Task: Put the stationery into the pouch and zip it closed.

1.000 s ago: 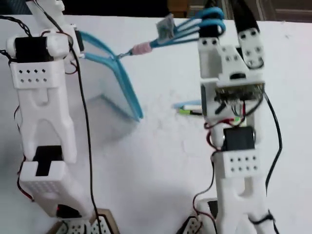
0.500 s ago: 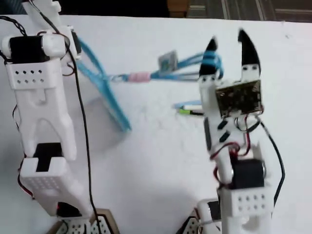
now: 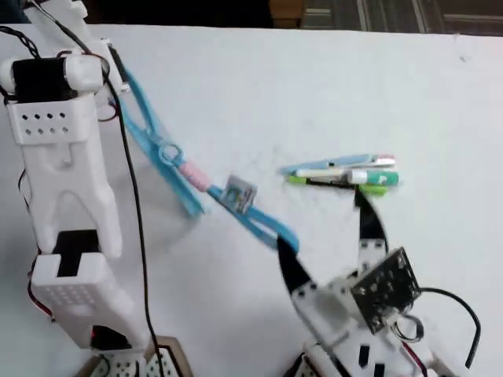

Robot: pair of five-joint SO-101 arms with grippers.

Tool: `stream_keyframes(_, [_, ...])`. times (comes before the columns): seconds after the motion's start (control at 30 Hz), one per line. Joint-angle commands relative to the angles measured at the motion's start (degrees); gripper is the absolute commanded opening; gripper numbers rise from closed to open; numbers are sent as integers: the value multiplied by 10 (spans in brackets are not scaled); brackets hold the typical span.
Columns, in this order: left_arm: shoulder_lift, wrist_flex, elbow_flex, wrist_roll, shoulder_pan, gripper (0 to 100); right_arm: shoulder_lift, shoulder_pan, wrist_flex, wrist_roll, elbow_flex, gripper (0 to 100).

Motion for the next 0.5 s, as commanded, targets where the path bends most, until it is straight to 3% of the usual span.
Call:
stream_keyframes(0.0, [-7,-4,-18,6,0,21,-4,-61,49,-102,-29,398])
stream_keyframes(0.07, [-7,-4,-18,6,0,21,4,-83,64,-147,-45,398])
stream_keyframes(0.23, [-7,-5,-18,6,0,21,54,-82,73,-162,-127,398])
stream_keyframes(0.47, [-6,-7,-17,6,0,21,191,-179,135,-190,-311,398])
